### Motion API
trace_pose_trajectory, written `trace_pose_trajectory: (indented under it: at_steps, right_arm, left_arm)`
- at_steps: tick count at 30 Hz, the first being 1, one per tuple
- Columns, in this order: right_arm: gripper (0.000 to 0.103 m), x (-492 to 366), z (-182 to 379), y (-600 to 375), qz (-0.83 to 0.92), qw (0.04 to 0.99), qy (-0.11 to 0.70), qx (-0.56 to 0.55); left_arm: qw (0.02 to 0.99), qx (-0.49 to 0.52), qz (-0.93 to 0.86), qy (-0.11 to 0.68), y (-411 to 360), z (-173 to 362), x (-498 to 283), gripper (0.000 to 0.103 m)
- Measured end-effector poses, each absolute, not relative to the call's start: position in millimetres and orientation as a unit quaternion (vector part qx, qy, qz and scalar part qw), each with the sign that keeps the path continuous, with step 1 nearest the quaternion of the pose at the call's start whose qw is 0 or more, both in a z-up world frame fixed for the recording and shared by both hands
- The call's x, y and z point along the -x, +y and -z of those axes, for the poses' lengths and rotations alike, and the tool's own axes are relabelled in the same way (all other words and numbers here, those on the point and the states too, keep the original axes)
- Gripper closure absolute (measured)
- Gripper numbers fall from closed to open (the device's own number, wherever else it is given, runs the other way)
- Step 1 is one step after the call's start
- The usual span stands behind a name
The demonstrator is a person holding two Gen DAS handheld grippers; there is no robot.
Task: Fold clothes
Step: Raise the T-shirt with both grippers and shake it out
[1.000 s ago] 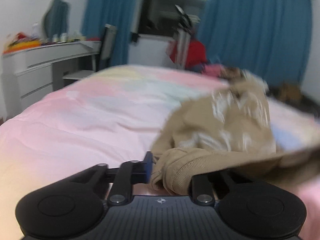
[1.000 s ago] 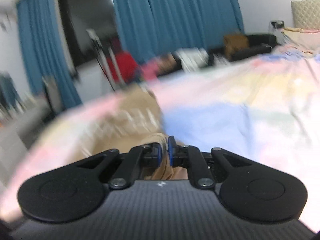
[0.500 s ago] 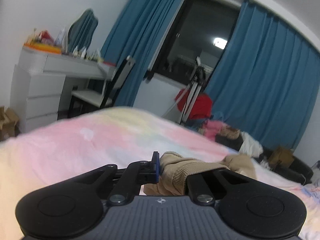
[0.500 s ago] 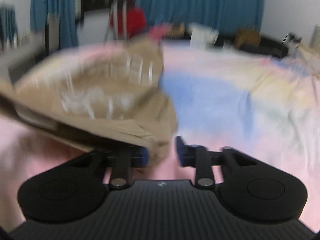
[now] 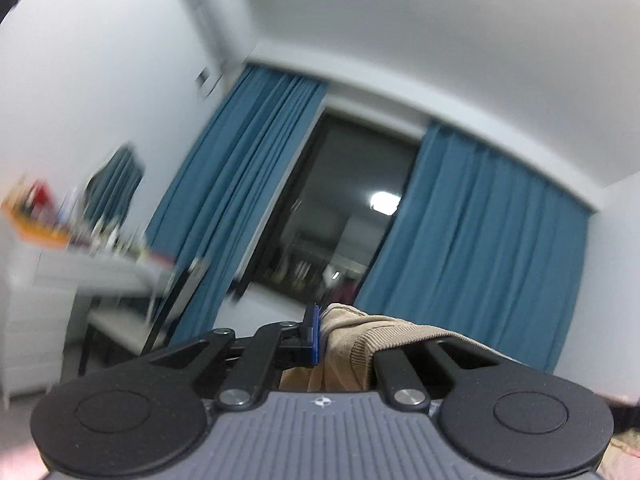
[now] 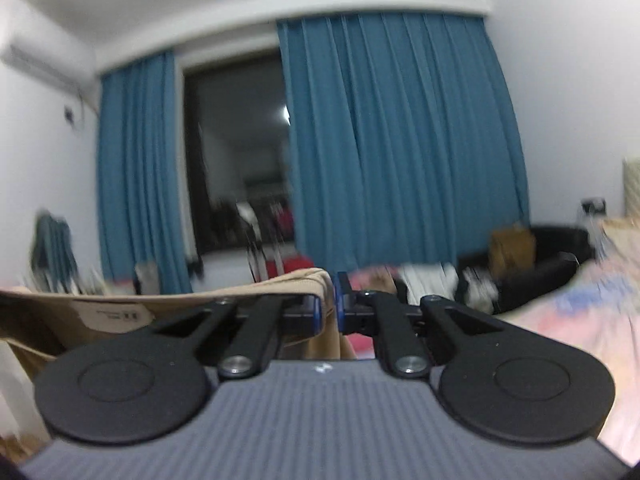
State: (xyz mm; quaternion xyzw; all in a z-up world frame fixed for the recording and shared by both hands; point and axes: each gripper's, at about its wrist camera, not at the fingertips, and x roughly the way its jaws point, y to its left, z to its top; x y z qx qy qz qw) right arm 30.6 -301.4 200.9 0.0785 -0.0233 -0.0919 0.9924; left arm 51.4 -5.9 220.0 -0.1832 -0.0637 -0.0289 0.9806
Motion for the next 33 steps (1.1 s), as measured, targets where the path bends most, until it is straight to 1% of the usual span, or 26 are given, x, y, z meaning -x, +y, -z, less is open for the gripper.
trace_pose_trajectory:
  at_steps: [4, 9, 14, 17, 20, 24, 27, 33]
  right_arm:
    - [0.094, 6.1, -280.2, -303.0, 0.067, 0.992, -0.083, -0.071]
    - [0.093, 63.8, -354.2, -293.3, 0.049, 0.989, -0.138, -0.037]
    - [0.093, 103.8, -395.1, -278.4, 0.033, 0.986, -0.166, -0.012]
    - [0.093, 109.3, -404.3, -276.4, 0.034, 0.985, -0.172, 0.001]
    - [0.093, 97.9, -398.1, -278.1, 0.023, 0.988, -0.154, -0.005]
    - [0.093, 56.4, -364.8, -280.7, 0.015, 0.994, -0.105, -0.018]
    - [0.093, 2.5, -329.6, -276.0, 0.02, 0.998, -0.062, -0.02]
    - [0.093, -138.0, -245.8, -268.7, 0.04, 0.999, 0.022, -0.017]
  left_arm:
    - [0.979, 0.164, 0.055, -0.107, -2.4, -296.8, -18.9, 0.097]
    - [0.975, 0.153, 0.079, -0.142, 7.0, -371.4, 25.2, 0.096]
    - [0.971, 0.152, 0.095, -0.16, 18.6, -424.4, 60.6, 0.096]
    - [0.972, 0.139, 0.1, -0.161, 18.3, -436.6, 68.2, 0.095]
    - [0.976, 0.118, 0.091, -0.157, 19.9, -430.3, 55.6, 0.095]
    - [0.984, 0.107, 0.07, -0.127, 19.1, -389.5, 9.8, 0.095]
    - [0.989, 0.108, 0.05, -0.086, 22.6, -345.7, -48.2, 0.095]
    - [0.994, 0.107, 0.008, -0.004, 21.2, -242.8, -198.4, 0.093]
